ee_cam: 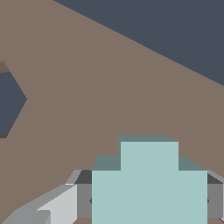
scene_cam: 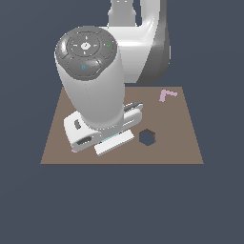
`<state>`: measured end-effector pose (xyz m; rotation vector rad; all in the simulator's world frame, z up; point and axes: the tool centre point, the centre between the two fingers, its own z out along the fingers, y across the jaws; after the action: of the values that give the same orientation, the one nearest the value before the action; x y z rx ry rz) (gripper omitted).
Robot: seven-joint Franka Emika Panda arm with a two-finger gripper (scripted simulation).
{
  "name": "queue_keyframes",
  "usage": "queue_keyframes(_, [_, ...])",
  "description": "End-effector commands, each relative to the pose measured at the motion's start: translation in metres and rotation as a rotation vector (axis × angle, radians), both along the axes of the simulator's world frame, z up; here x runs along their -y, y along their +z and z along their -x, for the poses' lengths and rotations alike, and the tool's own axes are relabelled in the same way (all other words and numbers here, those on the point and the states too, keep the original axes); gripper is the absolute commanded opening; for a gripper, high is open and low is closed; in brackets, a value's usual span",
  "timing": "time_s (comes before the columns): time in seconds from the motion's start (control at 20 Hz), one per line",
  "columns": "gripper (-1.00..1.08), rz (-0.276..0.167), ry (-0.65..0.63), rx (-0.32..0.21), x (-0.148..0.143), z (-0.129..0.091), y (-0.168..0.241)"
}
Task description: Insert a designated object into the corresponding slot on a board.
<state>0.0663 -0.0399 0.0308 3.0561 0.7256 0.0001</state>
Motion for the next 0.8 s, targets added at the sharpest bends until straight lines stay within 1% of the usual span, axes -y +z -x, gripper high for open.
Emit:
queue_keyframes(0.0, [-1.00,0.000,-0.003,0.000,0.000,0.000,0.000])
queue_keyframes(0.2, [-1.00,0.000,-0.030,0.000,0.002,-0.001,0.000])
queue_keyframes(0.4, [-1.00,0.000,-0.083,0.000,0.005,-0.002,0.000])
queue_keyframes(0.75, [-1.00,0.000,-0.241,0.001,0.014,-0.006,0.001])
